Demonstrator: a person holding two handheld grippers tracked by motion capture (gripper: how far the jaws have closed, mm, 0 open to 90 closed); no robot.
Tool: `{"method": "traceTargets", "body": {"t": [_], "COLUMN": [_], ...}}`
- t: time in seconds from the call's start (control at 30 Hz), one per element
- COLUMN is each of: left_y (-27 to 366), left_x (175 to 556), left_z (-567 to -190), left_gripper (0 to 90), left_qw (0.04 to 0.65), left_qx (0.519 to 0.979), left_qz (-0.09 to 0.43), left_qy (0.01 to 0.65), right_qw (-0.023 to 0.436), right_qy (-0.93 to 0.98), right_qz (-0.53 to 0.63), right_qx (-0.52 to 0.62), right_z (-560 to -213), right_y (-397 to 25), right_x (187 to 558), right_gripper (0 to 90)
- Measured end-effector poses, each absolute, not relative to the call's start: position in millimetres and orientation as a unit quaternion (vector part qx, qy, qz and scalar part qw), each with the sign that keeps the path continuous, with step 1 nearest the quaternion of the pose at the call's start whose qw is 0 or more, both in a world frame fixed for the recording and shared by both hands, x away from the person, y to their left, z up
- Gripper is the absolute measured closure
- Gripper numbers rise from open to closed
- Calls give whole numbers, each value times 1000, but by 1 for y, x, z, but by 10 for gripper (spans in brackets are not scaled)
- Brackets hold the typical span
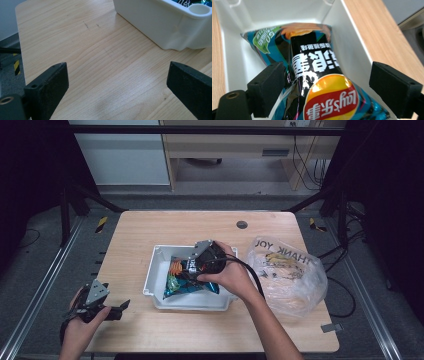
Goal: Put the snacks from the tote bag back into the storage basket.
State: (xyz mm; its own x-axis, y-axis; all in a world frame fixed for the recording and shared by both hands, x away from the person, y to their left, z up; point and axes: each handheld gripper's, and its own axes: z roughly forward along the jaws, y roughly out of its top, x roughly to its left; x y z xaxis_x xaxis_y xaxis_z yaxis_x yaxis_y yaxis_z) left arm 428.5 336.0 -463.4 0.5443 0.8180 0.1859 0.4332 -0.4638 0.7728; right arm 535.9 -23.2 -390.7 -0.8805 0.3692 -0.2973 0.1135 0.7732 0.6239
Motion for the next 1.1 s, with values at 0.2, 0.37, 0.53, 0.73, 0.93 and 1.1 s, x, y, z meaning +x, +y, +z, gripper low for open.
{"method": "traceTargets", "body": {"t": [0.2,0.37,0.53,0.73,0.93,1.1], "left_y": [335,334,334,335,335,334], "left_x": [429,429,429,429,429,429], "left_z": [-464,-465,-465,-465,-465,-465], "left_gripper": [35,35,35,35,35,35], "left_qw": [343,343,343,342,342,342], "left_qx": [810,810,810,809,809,810], "left_qz": [278,277,278,277,277,277], "left_qy": [386,386,387,389,389,388], "right_qw": [209,215,220,227,240,246], "right_qy": [910,907,902,896,886,879], "right_qz": [331,334,342,351,361,372], "right_qx": [135,141,149,151,164,167], "right_z": [-380,-375,-372,-366,-359,-353], "right_y": [-29,-33,-35,-38,-44,-48], "right_x": [531,528,525,521,517,512], "right_gripper": [107,91,83,82,72,68]}}
